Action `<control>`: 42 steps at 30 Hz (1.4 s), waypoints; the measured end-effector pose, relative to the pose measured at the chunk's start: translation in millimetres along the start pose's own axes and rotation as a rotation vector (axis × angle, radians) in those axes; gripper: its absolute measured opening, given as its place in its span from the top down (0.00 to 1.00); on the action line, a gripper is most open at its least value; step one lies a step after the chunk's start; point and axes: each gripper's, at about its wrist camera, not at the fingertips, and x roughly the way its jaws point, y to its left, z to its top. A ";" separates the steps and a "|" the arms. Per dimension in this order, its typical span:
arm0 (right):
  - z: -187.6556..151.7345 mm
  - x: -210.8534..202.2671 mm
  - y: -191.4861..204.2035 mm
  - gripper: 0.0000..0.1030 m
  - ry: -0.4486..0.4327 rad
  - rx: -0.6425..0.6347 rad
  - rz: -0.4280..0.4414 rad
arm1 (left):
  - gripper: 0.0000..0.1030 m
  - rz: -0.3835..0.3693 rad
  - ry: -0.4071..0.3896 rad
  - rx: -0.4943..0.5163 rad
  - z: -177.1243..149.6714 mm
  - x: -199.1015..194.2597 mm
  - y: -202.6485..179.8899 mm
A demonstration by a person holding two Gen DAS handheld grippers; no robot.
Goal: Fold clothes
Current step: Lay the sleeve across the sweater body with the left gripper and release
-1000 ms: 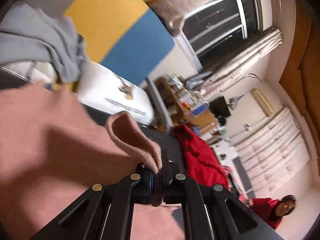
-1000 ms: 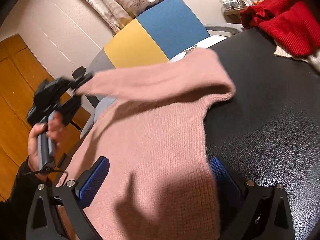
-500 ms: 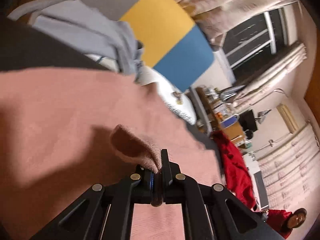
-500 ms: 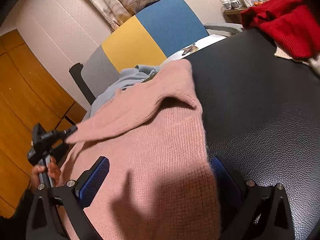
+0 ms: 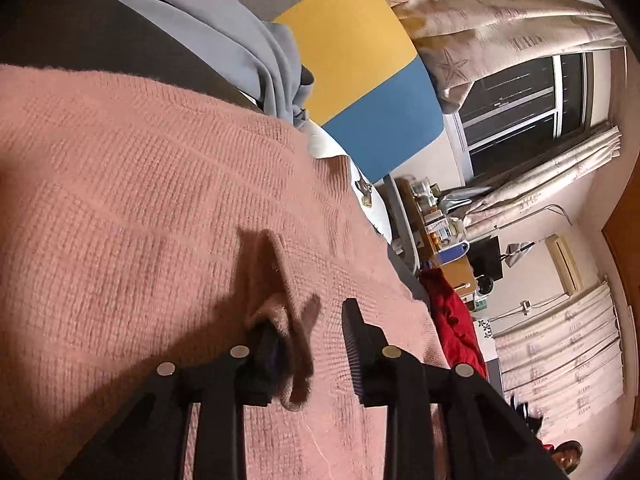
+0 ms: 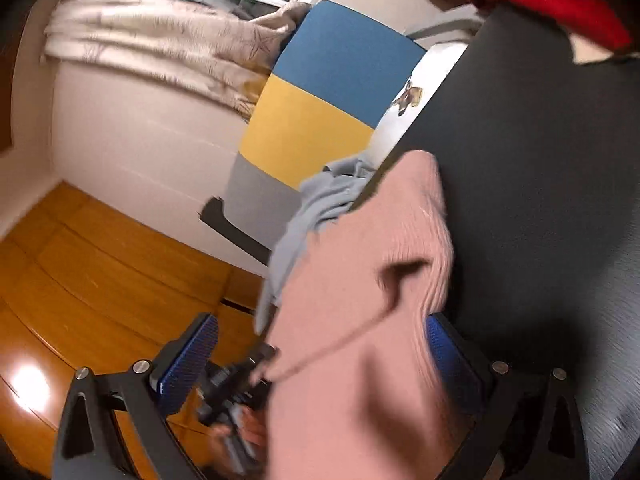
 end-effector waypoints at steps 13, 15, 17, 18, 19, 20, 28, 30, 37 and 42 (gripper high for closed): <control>4.0 26.1 12.2 0.00 -0.024 0.112 -0.011 | 0.75 0.014 0.018 0.051 -0.5 3.6 -4.0; 2.6 37.8 -5.7 0.00 -0.022 0.209 -0.032 | 0.74 0.021 0.018 0.055 -1.4 4.0 -6.4; 7.9 43.8 -17.2 0.00 -0.057 0.259 -0.053 | 0.74 0.029 0.018 0.060 -1.8 4.3 -8.2; 11.8 45.9 -21.0 0.00 -0.079 0.270 -0.064 | 0.75 0.033 0.019 0.063 -2.0 4.5 -9.0; 15.7 47.3 -23.3 0.00 -0.102 0.273 -0.068 | 0.77 0.052 0.014 0.079 -2.5 4.4 -11.6; 21.2 47.8 -23.4 0.00 -0.130 0.259 -0.061 | 0.89 0.082 0.005 0.106 -3.2 4.2 -15.4; 23.9 35.7 -24.4 0.03 -0.163 0.078 -0.156 | 0.95 0.275 0.022 0.339 -27.3 -3.7 -36.1; 19.4 33.1 -22.3 0.04 -0.118 0.039 -0.171 | 0.95 0.288 0.001 0.318 -24.3 -10.0 -33.2; 18.2 16.2 10.1 0.01 -0.003 -0.144 -0.253 | 0.90 0.268 -0.030 0.234 -10.1 -19.5 -24.9; 24.4 48.5 57.6 0.01 0.060 -0.439 -0.326 | 0.77 0.244 -0.074 0.148 -3.0 -22.7 -18.3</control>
